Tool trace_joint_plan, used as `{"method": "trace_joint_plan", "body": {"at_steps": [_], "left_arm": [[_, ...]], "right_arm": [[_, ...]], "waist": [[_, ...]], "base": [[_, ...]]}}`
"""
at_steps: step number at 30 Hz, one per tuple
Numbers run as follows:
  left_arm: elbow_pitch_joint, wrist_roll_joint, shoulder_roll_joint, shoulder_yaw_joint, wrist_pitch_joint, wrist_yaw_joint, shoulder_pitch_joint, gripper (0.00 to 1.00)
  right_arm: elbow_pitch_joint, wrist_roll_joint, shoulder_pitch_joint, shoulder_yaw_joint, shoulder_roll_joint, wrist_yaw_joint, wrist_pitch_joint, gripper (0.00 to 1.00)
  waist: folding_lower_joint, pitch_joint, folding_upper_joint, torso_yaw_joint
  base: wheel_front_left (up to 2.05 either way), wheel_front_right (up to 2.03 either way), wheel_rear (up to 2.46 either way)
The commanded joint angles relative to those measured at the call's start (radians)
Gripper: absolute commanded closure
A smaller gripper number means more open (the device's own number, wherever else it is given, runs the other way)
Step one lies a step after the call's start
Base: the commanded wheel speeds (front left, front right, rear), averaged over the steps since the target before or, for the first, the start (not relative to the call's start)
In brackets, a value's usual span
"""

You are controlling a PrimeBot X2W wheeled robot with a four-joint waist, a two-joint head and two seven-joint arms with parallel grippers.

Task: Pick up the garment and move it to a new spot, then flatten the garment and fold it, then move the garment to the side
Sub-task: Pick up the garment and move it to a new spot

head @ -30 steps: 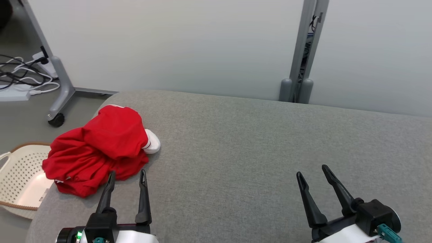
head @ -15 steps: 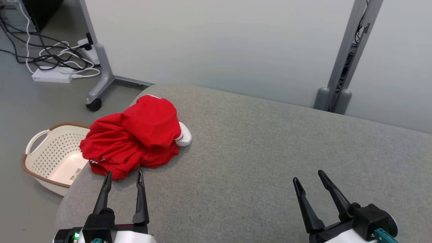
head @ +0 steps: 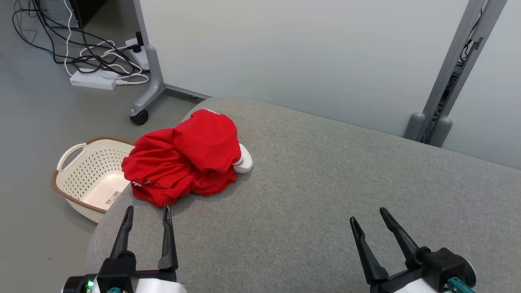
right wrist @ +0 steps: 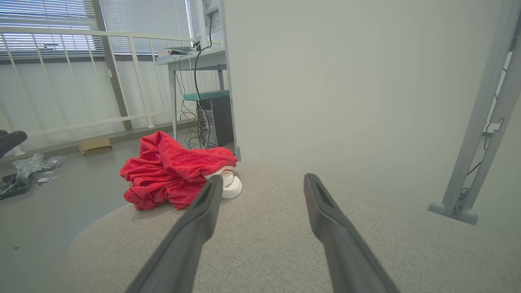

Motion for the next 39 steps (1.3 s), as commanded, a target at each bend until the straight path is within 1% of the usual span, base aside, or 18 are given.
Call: {"method": "trace_joint_plan", "body": {"at_steps": [1,5,9,14,18,21,24,27,28,29,31,33,35,39], "left_arm": [[-0.005,-0.002,0.004,0.006,-0.004,0.004,0.011,0.00],[0.001,-0.024,0.004,0.015,-0.004,0.003,0.007,0.00],[0.015,-0.049,0.004,0.030,-0.004,-0.004,-0.037,0.00],[0.036,-0.086,0.004,0.066,-0.004,-0.007,-0.115,0.00],[0.081,-0.117,0.004,0.083,-0.004,-0.028,-0.201,0.00],[0.142,-0.124,0.004,0.110,-0.003,-0.042,-0.282,0.00],[0.217,-0.085,0.020,0.125,-0.003,-0.030,-0.374,0.00],[0.311,-0.067,0.031,0.127,-0.003,-0.021,-0.468,0.00],[0.347,-0.068,0.035,0.128,0.002,-0.020,-0.500,0.00],[0.347,-0.068,0.035,0.128,0.002,-0.020,-0.500,0.00],[0.418,-0.072,0.045,0.130,0.020,-0.021,-0.566,0.00],[0.488,-0.072,0.057,0.132,0.052,-0.012,-0.617,0.00],[0.568,-0.058,0.069,0.124,0.121,0.001,-0.661,0.00],[0.664,-0.054,0.084,0.120,0.210,0.022,-0.747,0.00]], "right_arm": [[0.004,0.006,0.013,-0.001,-0.006,0.001,-0.006,0.00],[0.009,-0.005,0.003,0.004,-0.006,0.001,-0.006,0.00],[0.015,-0.003,-0.004,-0.002,-0.006,0.001,-0.006,0.00],[0.016,-0.036,-0.032,-0.009,-0.006,0.001,-0.006,0.00],[0.019,-0.050,-0.056,-0.025,-0.007,0.001,-0.006,0.00],[0.021,-0.068,-0.072,-0.027,-0.006,0.001,-0.006,0.00],[0.023,-0.093,-0.086,-0.036,-0.007,0.001,-0.006,0.00],[0.025,-0.109,-0.098,-0.042,-0.007,0.001,-0.006,0.00],[0.024,-0.114,-0.104,-0.042,-0.007,0.001,-0.006,0.00],[0.024,-0.114,-0.104,-0.042,-0.007,0.001,-0.006,0.00],[0.024,-0.117,-0.108,-0.039,-0.007,0.001,-0.006,0.00],[0.025,-0.120,-0.112,-0.029,-0.007,0.001,-0.006,0.00],[0.029,-0.114,-0.119,-0.017,-0.008,0.001,-0.006,0.00],[0.033,-0.106,-0.128,0.004,-0.016,0.001,-0.006,0.00]], "waist": [[0.0000,0.000,0.0000,0.001],[0.0000,0.013,0.0000,-0.008],[0.0000,0.037,0.0000,-0.023],[0.0000,0.103,0.0000,-0.050],[0.0000,0.161,0.0000,-0.070],[0.0000,0.203,0.0000,-0.083],[0.0000,0.241,0.0000,-0.089],[0.0000,0.273,0.0000,-0.093],[0.0000,0.282,0.0000,-0.095],[0.0000,0.282,0.0000,-0.095],[0.0000,0.298,0.0000,-0.098],[0.0000,0.311,0.0000,-0.102],[0.0000,0.320,0.0000,-0.107],[0.0000,0.336,0.0000,-0.117]], "base": [[0.00,0.00,0.00],[0.00,0.00,0.00],[0.00,0.00,0.00],[0.00,0.00,0.00],[0.00,0.00,0.00],[0.00,0.00,0.00],[0.00,0.00,0.00],[0.00,0.00,0.00],[0.00,0.00,0.00],[0.00,0.00,0.00],[0.00,0.00,0.00],[0.00,0.00,0.00],[0.00,0.00,0.00],[0.00,0.00,0.00]]}}
